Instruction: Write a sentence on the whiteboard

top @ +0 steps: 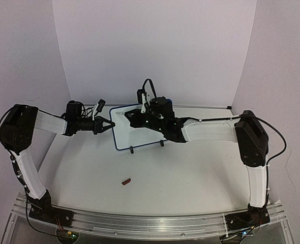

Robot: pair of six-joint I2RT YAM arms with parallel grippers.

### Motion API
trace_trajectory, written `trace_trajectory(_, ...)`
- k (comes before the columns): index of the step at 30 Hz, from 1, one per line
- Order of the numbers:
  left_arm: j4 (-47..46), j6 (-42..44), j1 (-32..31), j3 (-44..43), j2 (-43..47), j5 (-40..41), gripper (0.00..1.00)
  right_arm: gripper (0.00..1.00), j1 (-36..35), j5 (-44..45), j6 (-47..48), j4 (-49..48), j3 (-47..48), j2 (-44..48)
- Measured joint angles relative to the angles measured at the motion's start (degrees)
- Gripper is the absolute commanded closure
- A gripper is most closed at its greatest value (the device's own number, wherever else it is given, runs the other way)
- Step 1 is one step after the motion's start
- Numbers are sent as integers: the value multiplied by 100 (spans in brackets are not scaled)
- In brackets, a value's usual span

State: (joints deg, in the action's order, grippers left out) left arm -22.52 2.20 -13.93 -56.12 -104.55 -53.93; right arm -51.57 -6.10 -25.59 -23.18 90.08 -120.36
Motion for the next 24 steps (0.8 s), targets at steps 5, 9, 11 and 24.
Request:
trace_trajectory(5, 0, 24, 0, 0, 2, -2, 100, 100, 0, 93, -2, -12, 2, 0)
trace_trajectory(9, 2, 42, 0, 0, 2, -7, 100, 100, 0, 122, 0, -31, 15, -9)
trace_trajectory(11, 2, 46, 0, 0, 2, -5, 100, 100, 0, 130, 0, -43, 45, -33)
trace_trajectory(24, 14, 59, -2, 0, 7, 8, 100, 100, -28, -82, -21, 15, 219, -249)
